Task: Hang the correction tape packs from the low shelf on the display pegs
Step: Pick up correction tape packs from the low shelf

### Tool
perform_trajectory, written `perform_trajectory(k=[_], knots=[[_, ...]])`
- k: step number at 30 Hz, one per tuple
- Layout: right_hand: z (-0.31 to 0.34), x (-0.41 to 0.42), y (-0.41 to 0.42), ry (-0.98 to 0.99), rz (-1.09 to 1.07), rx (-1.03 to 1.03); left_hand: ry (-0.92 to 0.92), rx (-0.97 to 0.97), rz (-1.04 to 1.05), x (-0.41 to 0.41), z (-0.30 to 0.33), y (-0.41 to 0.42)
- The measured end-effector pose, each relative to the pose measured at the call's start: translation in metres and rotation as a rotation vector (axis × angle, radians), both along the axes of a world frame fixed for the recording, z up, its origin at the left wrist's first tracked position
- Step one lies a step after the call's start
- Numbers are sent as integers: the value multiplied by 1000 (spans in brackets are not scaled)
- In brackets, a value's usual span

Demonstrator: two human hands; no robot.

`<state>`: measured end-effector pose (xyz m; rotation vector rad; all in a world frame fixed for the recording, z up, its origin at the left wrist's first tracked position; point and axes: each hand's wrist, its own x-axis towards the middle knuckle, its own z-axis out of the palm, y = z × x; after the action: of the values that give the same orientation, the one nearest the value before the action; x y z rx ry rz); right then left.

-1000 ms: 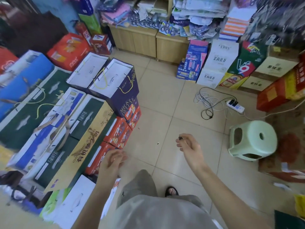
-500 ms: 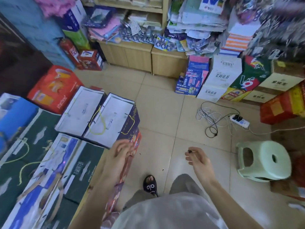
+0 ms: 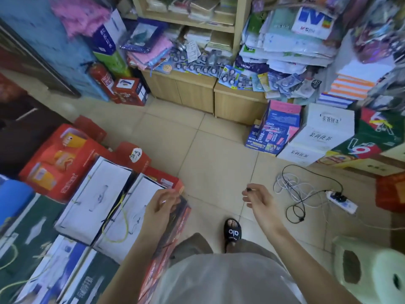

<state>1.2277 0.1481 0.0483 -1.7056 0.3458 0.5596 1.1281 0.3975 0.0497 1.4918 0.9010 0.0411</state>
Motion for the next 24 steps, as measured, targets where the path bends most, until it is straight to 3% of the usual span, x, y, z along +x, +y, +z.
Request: perform_trajectory(k=[11, 24], knots=[[1, 203, 57, -56, 84, -21, -3, -35, 90, 173, 2, 38], [-25, 364, 106, 75, -50, -131, -67, -48, -48, 442, 15, 146]])
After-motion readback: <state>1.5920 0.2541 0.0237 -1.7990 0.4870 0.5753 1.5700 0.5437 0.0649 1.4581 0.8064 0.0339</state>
